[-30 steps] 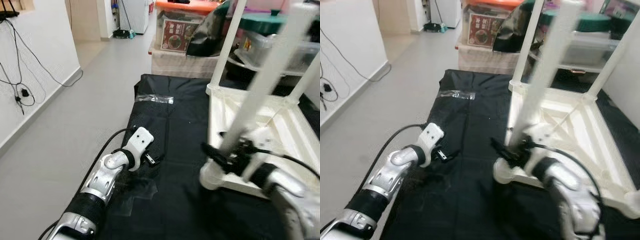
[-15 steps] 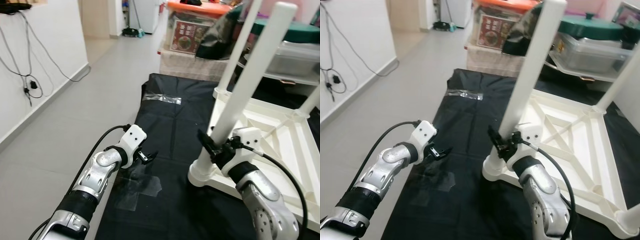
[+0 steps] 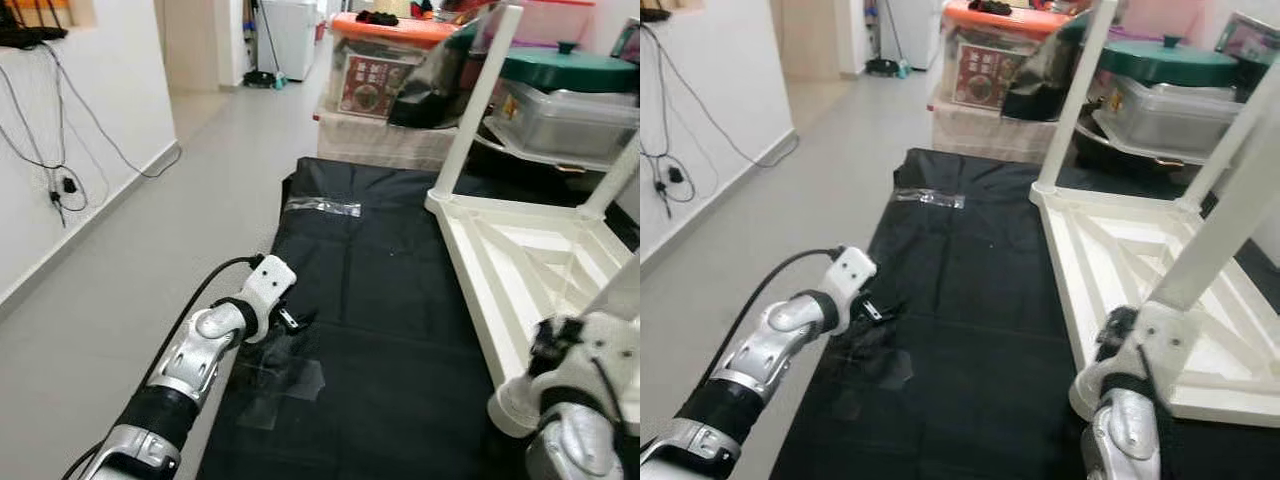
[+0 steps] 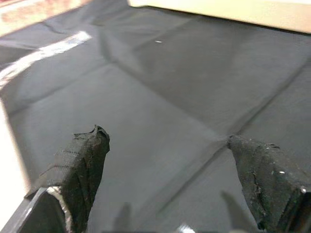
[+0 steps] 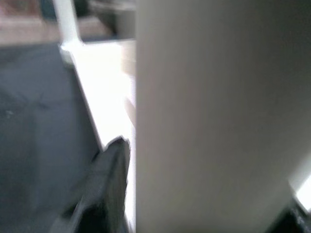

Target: Building children table

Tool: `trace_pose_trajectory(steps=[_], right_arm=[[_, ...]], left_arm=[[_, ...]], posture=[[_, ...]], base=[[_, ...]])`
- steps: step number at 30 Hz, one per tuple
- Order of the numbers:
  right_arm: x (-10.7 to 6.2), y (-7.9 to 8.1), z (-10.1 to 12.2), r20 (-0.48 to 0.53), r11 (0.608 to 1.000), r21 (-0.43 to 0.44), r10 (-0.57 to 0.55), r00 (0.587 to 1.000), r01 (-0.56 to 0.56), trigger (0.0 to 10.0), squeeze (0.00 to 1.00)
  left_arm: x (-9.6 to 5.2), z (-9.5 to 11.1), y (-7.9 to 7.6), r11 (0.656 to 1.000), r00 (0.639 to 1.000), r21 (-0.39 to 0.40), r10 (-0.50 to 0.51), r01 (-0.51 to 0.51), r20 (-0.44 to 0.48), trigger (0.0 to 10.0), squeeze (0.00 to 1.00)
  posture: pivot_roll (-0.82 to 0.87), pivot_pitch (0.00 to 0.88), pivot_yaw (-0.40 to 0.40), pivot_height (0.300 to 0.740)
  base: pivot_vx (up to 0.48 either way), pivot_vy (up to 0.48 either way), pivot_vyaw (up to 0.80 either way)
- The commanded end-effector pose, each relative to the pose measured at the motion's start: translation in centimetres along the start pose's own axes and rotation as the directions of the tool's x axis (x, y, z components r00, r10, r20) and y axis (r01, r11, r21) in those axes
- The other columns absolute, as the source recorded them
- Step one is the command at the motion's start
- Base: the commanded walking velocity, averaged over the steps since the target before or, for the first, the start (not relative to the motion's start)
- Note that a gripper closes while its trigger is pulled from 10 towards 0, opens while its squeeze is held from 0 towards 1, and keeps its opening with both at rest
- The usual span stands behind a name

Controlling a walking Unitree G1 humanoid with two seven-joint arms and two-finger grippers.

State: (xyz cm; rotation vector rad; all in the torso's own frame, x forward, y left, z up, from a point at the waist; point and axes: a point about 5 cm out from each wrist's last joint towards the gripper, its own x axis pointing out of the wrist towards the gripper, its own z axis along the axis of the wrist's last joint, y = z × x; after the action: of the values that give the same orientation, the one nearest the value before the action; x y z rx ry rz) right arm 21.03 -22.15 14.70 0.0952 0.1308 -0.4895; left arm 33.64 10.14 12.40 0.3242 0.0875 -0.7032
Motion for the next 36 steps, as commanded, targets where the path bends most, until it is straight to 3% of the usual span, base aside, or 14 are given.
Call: trace_pose_trajectory(steps=[1, 4, 6, 7, 8, 13, 14, 16, 21, 28, 29, 34, 35, 36], right_arm=[[0.9, 1.5, 1.0, 0.044, 0.984, 0.068, 0.164, 0.986, -0.167, 10.0, 0.0], [1.4, 2.4, 2.7, 0.109, 0.927, 0.079, 0.357, 0.928, -0.366, 10.0, 0.0], [-0.1, 3.3, 3.7, 0.154, 0.637, 0.067, 0.754, 0.638, -0.768, 10.0, 0.0], [-0.1, 3.3, 3.7, 0.154, 0.637, 0.067, 0.754, 0.638, -0.768, 10.0, 0.0], [-0.8, 3.4, 3.9, 0.163, 0.534, 0.062, 0.828, 0.537, -0.843, 10.0, 0.0], [1.1, 3.6, 2.2, 0.018, 0.484, -0.07, 0.875, 0.484, -0.872, 10.0, 0.0], [2.1, 5.0, 1.5, -0.041, 0.413, -0.095, 0.908, 0.418, -0.906, 10.0, 0.0], [2.1, 5.0, 1.5, -0.041, 0.413, -0.095, 0.908, 0.418, -0.906, 10.0, 0.0], [5.8, 9.6, 1.2, -0.068, 0.421, -0.147, 0.899, 0.433, -0.895, 10.0, 0.0], [7.0, 10.9, 3.3, 0.026, 0.373, -0.152, 0.927, 0.374, -0.915, 10.0, 0.0], [7.0, 10.6, 3.7, 0.059, 0.359, -0.141, 0.933, 0.354, -0.923, 0.0, 0.0], [7.0, 7.4, 3.4, 0.126, 0.53, -0.092, 0.846, 0.518, -0.843, 0.0, 0.0], [7.0, 7.4, 3.4, 0.126, 0.53, -0.092, 0.846, 0.518, -0.843, 0.0, 0.0], [6.8, 6.3, 2.8, 0.131, 0.643, -0.068, 0.764, 0.632, -0.763, 0.0, 0.0]], left_arm=[[0.1, 0.0, -0.1, 1.0, 1.0, 0.012, -0.009, 0.009, -0.002, 10.0, 0.0], [0.0, 0.0, 0.1, 1.0, 1.0, 0.012, -0.003, 0.003, -0.003, 10.0, 0.0], [0.0, -0.2, 0.1, 1.0, 1.0, 0.012, -0.002, 0.002, -0.008, 10.0, 0.0], [0.0, -0.2, 0.1, 1.0, 1.0, 0.012, -0.002, 0.002, -0.008, 10.0, 0.0], [0.0, -0.3, 0.1, 1.0, 1.0, 0.012, -0.002, 0.002, -0.01, 10.0, 0.0], [0.4, 0.2, -0.2, 1.0, 1.0, 0.016, -0.008, 0.008, 0.006, 10.0, 0.0], [0.6, 0.3, -0.3, 1.0, 1.0, 0.013, -0.003, 0.003, 0.009, 10.0, 0.0], [0.6, 0.3, -0.3, 1.0, 1.0, 0.013, -0.003, 0.003, 0.009, 10.0, 0.0], [0.7, 0.4, -0.5, 1.0, 1.0, 0.012, -0.004, 0.004, 0.011, 10.0, 0.0], [0.3, 0.2, 0.1, 1.0, 1.0, 0.013, 0.019, -0.019, 0.01, 10.0, 0.0], [0.2, 0.1, 0.1, 1.0, 1.0, 0.012, 0.021, -0.021, 0.007, 10.0, 0.0], [0.0, -0.4, -0.5, 1.0, 1.0, 0.001, 0.019, -0.019, 0.0, 10.0, 0.0], [0.0, -0.4, -0.5, 1.0, 1.0, 0.001, 0.019, -0.019, 0.0, 10.0, 0.0], [0.0, -0.5, -0.5, 1.0, 1.0, -0.002, 0.018, -0.018, 0.0, 10.0, 0.0]], posture=[[0.09, 0.0, -0.089, 0.74], [0.09, 0.0, -0.09, 0.74], [0.08, 0.0, -0.085, 0.74], [0.08, 0.0, -0.085, 0.74], [0.08, 0.0, -0.085, 0.74], [0.11, 0.0, -0.1, 0.74], [0.12, 0.0, -0.103, 0.74], [0.12, 0.0, -0.103, 0.74], [0.15, 0.0, -0.122, 0.74], [0.16, 0.0, -0.136, 0.74], [0.15, 0.0, -0.139, 0.74], [0.14, 0.0, -0.141, 0.74], [0.14, 0.0, -0.141, 0.74], [0.12, 0.0, -0.131, 0.74]], base=[[0.0, 0.0, 0.0], [0.0, 0.0, 0.0], [0.0, 0.0, 0.0], [0.0, 0.0, 0.0], [0.0, 0.0, 0.0], [0.0, 0.0, 0.0], [0.0, 0.0, 0.0], [0.0, 0.0, 0.0], [0.0, 0.0, 0.0], [0.0, 0.0, 0.0], [0.0, 0.0, 0.0], [0.0, 0.0, 0.0], [0.0, 0.0, 0.0], [0.0, 0.0, 0.0]])
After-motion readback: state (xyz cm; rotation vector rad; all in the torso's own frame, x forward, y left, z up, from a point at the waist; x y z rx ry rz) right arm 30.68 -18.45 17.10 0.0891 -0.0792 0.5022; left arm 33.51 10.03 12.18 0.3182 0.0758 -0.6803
